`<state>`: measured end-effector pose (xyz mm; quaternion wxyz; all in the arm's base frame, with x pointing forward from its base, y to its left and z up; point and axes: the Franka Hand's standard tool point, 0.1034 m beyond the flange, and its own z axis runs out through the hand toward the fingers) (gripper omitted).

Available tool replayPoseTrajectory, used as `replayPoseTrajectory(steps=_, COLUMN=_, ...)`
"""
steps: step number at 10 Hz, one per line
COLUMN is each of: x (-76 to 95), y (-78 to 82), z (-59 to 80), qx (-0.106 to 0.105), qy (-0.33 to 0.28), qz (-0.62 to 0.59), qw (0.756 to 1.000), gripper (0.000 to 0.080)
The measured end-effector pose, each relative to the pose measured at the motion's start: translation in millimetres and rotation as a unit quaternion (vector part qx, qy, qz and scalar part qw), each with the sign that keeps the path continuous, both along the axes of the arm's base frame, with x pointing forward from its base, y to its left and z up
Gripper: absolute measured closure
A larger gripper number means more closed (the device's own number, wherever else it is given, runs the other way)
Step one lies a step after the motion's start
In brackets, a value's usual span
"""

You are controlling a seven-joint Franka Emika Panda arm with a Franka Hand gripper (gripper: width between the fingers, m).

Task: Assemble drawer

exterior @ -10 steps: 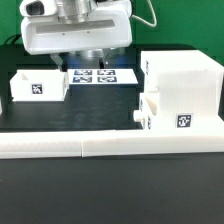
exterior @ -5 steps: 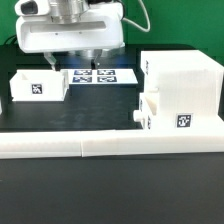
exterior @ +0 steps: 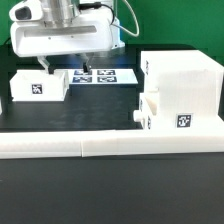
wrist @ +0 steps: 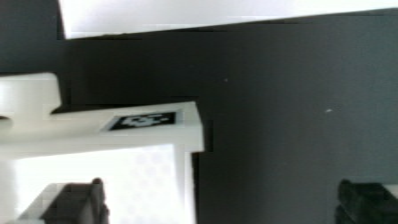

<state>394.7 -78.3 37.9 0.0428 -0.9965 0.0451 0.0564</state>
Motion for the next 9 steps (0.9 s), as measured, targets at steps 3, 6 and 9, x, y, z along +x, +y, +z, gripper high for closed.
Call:
replayPoseTrajectory(steps=3, x=-3.6, y=-2.1, z=-14.0, qx=-0.009, qy=-0.016, qz=0.004, qw=1.0, gripper=0.0151)
replayPoseTrajectory(steps=6, x=-4.8, y=0.2, z=-30.0, qx=-0.018, qy=-0.033, qz=0.01, qw=0.999, gripper=0.0151)
replayPoseTrajectory(steps=9, x=-4.6, y=-2.1, z=-32.5, qx=-0.021, qy=-0.042, qz=0.027, qw=0.999, gripper=0.0151)
